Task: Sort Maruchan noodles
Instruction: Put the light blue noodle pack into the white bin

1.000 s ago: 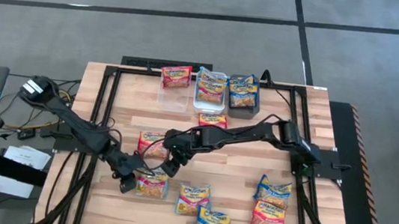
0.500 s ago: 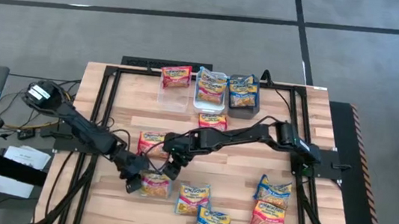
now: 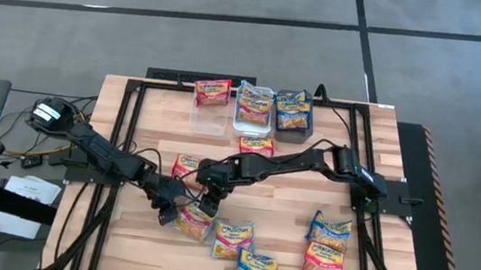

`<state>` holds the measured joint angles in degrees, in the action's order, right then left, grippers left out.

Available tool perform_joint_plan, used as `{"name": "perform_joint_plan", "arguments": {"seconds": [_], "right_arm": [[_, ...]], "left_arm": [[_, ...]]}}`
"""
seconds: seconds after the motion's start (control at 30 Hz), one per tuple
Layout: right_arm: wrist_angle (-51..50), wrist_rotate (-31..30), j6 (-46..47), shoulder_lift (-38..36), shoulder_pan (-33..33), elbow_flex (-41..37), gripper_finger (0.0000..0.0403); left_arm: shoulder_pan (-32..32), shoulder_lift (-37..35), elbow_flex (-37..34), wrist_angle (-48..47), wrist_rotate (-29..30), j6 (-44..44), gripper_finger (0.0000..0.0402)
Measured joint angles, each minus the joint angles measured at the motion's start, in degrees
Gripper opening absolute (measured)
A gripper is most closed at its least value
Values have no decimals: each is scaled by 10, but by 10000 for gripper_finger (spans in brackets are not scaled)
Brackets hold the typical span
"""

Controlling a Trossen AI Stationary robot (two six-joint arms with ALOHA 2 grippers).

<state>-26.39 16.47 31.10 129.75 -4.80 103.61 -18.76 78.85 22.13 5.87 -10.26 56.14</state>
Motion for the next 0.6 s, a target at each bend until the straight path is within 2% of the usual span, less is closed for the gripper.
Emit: {"name": "perform_joint_plan", "arguments": {"seconds": [0.23, 0.6], "right_arm": [[-19, 0, 47, 0, -11, 0, 210], [-43, -15, 94, 1, -19, 0, 210]], "left_arm": [[2, -7, -1, 12, -19, 0, 0], [2, -97, -1, -14, -15, 7, 0]]}}
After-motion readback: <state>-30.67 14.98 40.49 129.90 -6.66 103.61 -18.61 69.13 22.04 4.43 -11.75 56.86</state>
